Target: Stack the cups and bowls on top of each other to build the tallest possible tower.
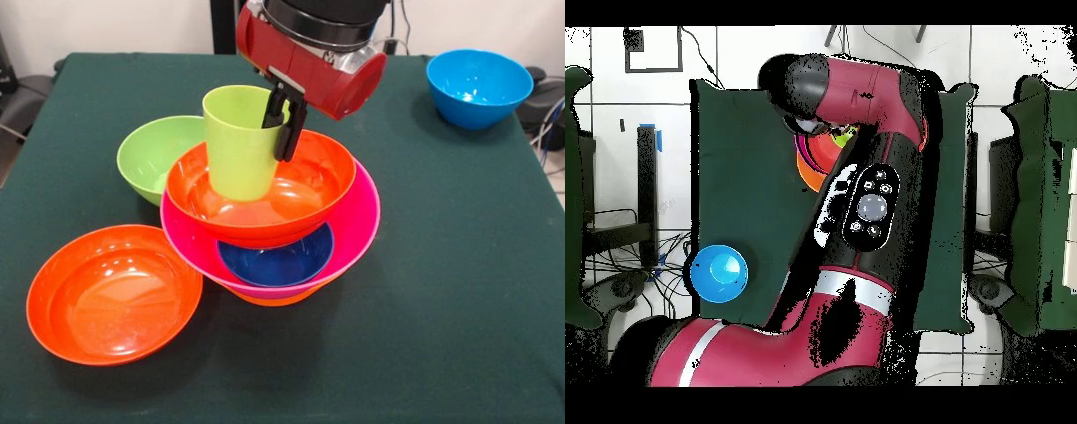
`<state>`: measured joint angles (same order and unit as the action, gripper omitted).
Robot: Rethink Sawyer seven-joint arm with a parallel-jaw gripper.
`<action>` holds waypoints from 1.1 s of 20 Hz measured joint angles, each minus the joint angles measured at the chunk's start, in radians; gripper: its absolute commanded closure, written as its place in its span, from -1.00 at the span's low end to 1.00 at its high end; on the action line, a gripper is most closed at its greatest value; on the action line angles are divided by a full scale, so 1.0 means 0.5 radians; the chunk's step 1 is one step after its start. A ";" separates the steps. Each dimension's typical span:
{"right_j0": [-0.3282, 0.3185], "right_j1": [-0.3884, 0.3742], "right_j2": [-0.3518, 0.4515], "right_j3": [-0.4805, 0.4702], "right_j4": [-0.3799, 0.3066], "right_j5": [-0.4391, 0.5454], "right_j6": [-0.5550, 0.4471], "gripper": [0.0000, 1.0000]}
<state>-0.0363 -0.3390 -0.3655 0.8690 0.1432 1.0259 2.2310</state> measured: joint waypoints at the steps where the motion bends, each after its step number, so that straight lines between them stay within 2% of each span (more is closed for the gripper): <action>1: 0.000 0.000 0.000 0.014 0.000 -0.016 0.000 1.00; 13: 0.000 0.003 0.000 0.123 0.000 -0.147 0.000 1.00; 22: 0.006 0.003 0.000 0.157 0.002 -0.151 0.000 1.00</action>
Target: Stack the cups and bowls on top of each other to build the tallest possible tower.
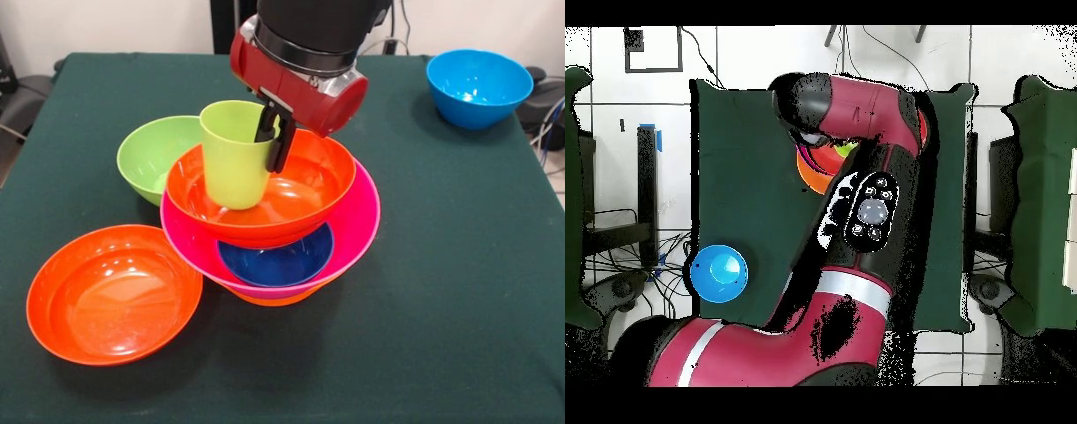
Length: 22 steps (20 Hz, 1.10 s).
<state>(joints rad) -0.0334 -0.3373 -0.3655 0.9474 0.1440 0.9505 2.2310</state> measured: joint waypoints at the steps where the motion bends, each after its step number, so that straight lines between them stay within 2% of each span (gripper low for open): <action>1: 0.002 0.000 0.000 0.000 0.002 0.000 0.000 1.00; 16: 0.109 0.004 0.000 0.019 0.029 -0.004 0.000 1.00; 22: 0.115 0.005 0.000 0.040 0.046 -0.037 0.000 1.00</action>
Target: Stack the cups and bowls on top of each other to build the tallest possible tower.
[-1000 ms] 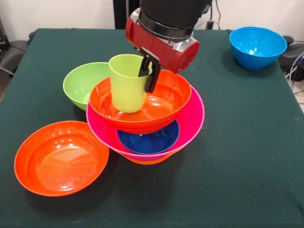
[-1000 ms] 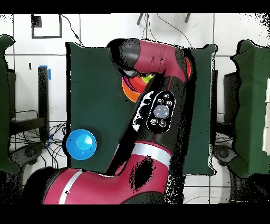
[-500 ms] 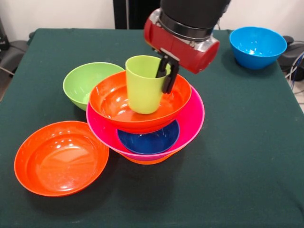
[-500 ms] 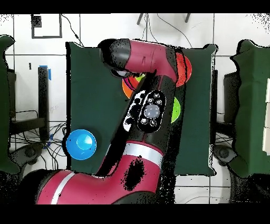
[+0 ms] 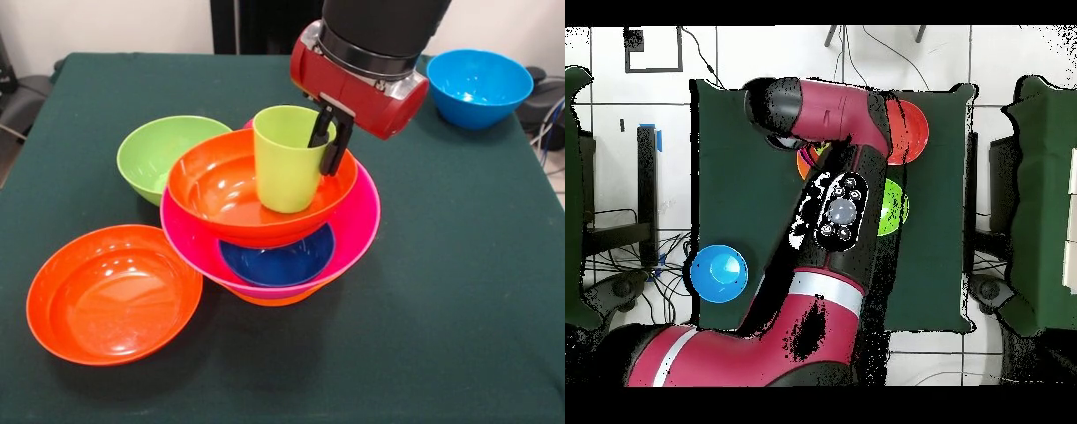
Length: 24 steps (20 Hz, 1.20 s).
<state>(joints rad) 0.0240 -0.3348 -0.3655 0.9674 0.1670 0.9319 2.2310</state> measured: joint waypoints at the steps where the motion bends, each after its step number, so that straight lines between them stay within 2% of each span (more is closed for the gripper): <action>1: 0.000 0.000 0.000 0.003 0.002 -0.010 0.000 1.00; 15: 0.000 -0.011 0.000 0.041 0.029 -0.134 0.000 1.00; 16: 0.000 -0.012 0.000 0.048 0.029 -0.136 0.000 -1.00; 24: 0.000 -0.005 0.000 0.066 0.029 -0.148 0.000 -1.00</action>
